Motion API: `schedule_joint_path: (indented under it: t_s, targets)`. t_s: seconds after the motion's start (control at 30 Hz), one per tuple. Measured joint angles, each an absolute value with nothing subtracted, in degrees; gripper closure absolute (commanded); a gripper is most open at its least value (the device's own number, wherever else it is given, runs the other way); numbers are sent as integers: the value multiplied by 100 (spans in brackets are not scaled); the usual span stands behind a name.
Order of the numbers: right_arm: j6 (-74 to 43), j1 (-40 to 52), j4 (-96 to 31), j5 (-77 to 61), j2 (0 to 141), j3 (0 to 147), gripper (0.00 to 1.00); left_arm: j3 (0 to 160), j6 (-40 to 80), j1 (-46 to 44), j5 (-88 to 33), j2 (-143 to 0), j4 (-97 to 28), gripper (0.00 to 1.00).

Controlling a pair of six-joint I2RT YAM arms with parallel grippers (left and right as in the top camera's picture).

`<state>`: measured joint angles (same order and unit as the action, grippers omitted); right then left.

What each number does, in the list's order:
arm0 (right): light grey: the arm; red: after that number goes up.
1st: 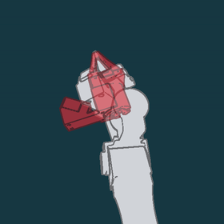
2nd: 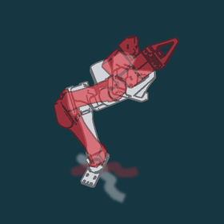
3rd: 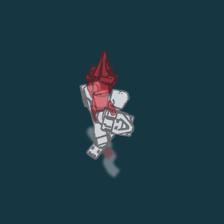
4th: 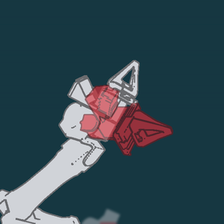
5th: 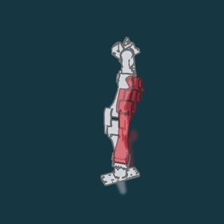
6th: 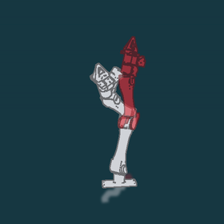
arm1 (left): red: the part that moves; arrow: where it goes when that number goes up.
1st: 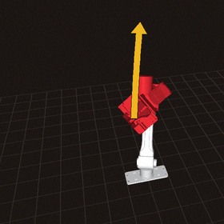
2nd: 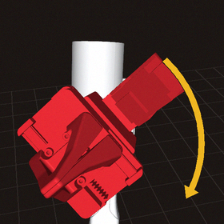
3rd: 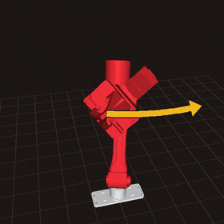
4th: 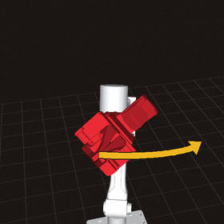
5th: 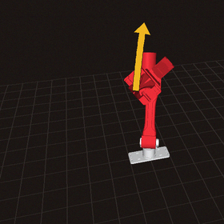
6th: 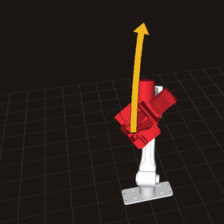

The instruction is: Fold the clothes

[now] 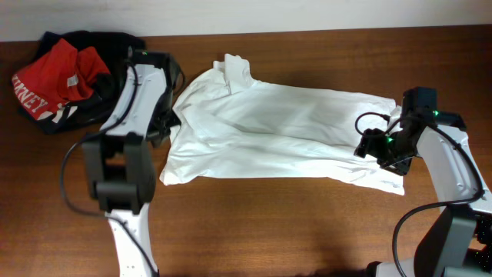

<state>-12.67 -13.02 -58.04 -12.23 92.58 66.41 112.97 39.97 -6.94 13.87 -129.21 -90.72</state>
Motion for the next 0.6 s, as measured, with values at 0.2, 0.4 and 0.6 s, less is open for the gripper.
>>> schedule_joint_path:
  t_s: [0.2,0.4,0.6]
  targets:
    - [-1260,-1302,-5765,-1505,9258,6641,96,11356,2971,-810,274,-12243,-7782,100]
    - [-1376,-1210,-5395,-1400,9258,6471,96,11356,2318,-1330,-523,-12599,-7682,100]
    - [-1483,-1168,-4952,-1122,9258,5959,96,11349,2178,-1678,-711,-13255,-7671,99]
